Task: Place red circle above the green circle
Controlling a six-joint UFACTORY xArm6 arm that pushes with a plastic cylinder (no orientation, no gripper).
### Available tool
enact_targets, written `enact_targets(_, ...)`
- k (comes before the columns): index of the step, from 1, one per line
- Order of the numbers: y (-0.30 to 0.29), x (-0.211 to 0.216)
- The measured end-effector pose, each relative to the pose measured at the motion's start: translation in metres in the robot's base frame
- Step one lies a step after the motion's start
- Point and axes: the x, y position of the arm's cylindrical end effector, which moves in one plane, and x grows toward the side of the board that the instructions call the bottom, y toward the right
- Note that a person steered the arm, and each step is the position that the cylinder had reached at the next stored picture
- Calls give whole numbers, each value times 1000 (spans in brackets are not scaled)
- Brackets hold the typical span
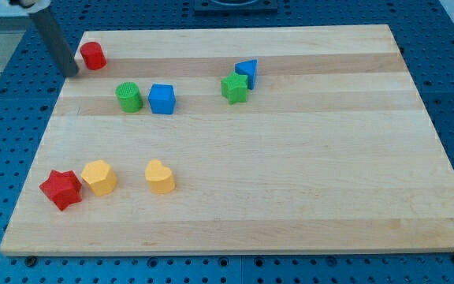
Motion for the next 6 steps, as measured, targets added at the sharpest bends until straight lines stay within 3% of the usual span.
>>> enact_targets(1,21,-17)
enact_targets(3,-20,-34)
enact_targets(4,32,-63)
enact_targets(5,64,-60)
enact_targets(6,50,-59)
